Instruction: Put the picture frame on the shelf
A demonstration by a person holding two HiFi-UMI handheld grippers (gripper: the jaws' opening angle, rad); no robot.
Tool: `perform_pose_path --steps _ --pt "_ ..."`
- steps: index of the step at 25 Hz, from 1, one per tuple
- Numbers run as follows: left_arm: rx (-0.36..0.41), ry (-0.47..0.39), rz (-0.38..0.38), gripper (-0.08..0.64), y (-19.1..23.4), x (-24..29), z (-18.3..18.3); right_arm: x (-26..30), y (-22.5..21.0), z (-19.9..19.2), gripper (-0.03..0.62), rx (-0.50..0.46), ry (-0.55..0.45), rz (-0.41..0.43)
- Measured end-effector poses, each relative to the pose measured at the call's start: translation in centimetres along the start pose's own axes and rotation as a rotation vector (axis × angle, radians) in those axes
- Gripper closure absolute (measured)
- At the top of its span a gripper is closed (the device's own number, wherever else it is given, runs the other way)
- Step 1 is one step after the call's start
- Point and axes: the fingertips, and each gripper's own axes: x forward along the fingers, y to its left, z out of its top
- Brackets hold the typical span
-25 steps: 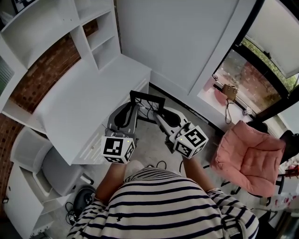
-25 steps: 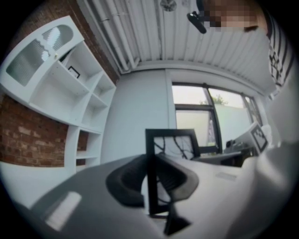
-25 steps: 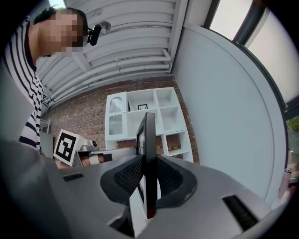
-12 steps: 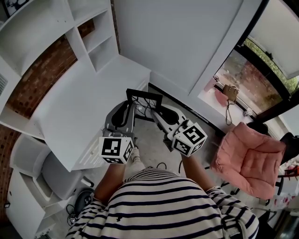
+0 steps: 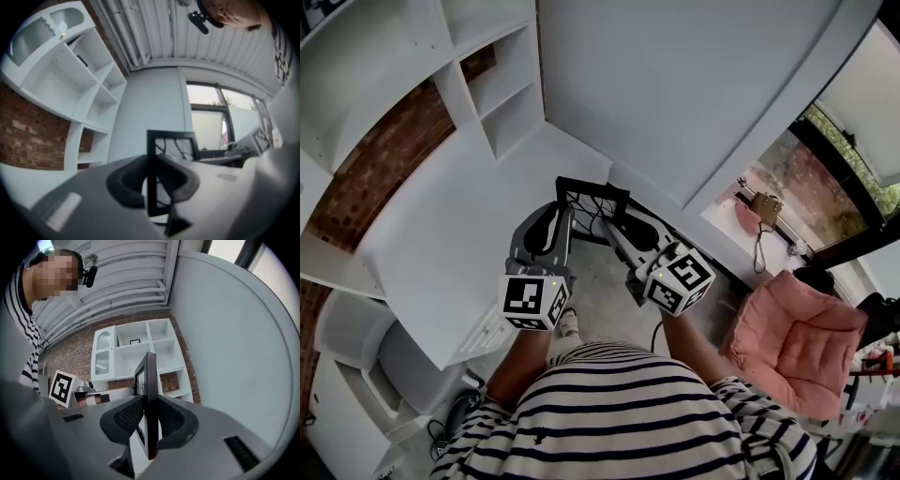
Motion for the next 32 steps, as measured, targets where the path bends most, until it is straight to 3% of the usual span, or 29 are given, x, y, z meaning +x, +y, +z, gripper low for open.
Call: perform_pose_path --steps 15,25,32 --pt "-0.014 -0.035 0.045 0.495 11.3 4.3 0.8 12.2 -1.7 0.5 0.518 -0.014 -0.002 0.051" --pt "-0.056 -0.058 0.062 0.500 13.4 6.0 0.7 15.4 -3.7 0.8 0.518 0.016 0.003 0.107" --pt "-0.051 -0.049 0.110 0.503 14.4 9.5 0.1 17.5 -7.5 0.7 0.518 0.035 0.015 0.176"
